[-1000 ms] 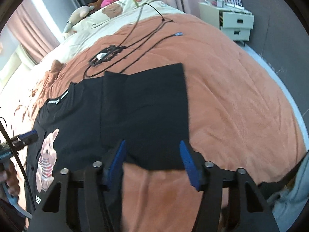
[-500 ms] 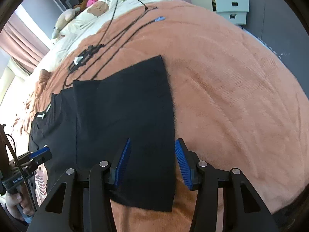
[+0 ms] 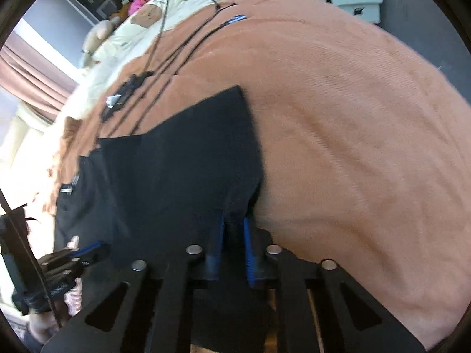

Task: Fold small clothes

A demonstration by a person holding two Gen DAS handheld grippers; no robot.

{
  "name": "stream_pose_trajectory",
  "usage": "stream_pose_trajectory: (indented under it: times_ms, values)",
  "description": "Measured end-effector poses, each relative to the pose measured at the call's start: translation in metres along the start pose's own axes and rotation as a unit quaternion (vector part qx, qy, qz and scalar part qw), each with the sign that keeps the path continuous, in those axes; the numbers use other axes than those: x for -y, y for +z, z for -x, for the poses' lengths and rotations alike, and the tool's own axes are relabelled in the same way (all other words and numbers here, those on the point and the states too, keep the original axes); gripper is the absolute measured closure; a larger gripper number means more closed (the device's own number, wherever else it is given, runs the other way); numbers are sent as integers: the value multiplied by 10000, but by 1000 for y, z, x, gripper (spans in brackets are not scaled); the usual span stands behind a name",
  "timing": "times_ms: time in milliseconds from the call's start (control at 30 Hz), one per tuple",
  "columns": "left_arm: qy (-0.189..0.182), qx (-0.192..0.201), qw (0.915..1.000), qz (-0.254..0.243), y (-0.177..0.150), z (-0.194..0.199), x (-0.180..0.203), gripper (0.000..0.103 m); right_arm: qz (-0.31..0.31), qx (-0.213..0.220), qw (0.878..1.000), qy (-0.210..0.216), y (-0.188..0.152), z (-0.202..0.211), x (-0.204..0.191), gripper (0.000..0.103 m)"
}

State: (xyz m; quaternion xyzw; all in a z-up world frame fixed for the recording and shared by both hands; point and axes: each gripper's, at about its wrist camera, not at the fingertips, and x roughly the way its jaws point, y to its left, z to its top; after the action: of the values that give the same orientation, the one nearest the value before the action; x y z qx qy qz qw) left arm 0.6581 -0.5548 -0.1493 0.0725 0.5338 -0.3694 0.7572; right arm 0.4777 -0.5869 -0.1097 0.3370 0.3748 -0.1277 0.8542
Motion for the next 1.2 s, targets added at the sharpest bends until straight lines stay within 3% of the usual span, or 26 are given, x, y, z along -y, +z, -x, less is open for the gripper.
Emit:
stream_pose_trajectory:
  times_ms: [300,500,833,1200]
  values:
    - [-134,15,9997,219,7,-11,3,96,552,314,9975,298,0,37,-38,99]
    - [-168,59,9992,358,2,11,-8,96,891,471,9938,464,-6,60,-75,99]
    - [51,225,9976,654,-13,66,-54,96,1272,406,9883,742,-23,68,-119,99]
    - [405,327,9948,870,-38,104,-99,95,1759,-12,9802,911,-38,43,-161,98]
